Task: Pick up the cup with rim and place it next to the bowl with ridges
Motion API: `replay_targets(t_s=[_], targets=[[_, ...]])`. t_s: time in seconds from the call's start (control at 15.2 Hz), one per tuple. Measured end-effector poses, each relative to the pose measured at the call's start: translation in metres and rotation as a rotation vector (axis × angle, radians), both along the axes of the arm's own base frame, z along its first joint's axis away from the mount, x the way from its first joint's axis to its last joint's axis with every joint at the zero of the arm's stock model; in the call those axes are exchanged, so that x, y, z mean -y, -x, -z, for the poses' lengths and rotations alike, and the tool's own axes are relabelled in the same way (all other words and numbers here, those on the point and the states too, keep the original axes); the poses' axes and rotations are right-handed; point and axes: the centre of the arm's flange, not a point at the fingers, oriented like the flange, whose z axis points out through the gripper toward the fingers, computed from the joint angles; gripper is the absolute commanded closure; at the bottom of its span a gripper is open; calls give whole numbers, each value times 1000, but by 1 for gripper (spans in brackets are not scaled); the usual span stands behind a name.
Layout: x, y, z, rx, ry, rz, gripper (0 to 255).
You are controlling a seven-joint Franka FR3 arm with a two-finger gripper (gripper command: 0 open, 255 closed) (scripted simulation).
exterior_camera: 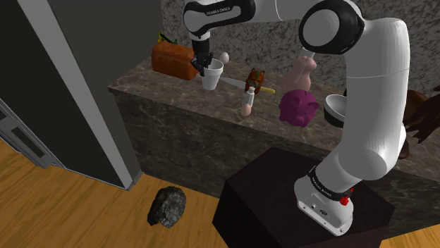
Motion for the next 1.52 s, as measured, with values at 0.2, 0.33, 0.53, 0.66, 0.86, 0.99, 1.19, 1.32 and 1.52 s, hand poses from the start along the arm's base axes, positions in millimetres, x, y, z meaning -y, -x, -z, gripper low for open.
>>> replay_targets(t_s=[0.2, 0.33, 0.53, 0.66, 0.86, 0.99, 1.19, 1.32, 1.52], targets=[[0, 0, -1, 2, 0, 0, 255], [0, 0, -1, 2, 0, 0, 255], [0, 0, -3, 1, 0, 0, 255], [0, -1, -11, 0, 0, 0, 255], [0, 1, -26, 0, 0, 0, 255], [-1, 0, -37, 0, 0, 0, 255], [-1, 0, -52, 0, 0, 0, 255], [1, 0, -63, 0, 0, 0, 255], [0, -1, -79, 0, 0, 0, 255]])
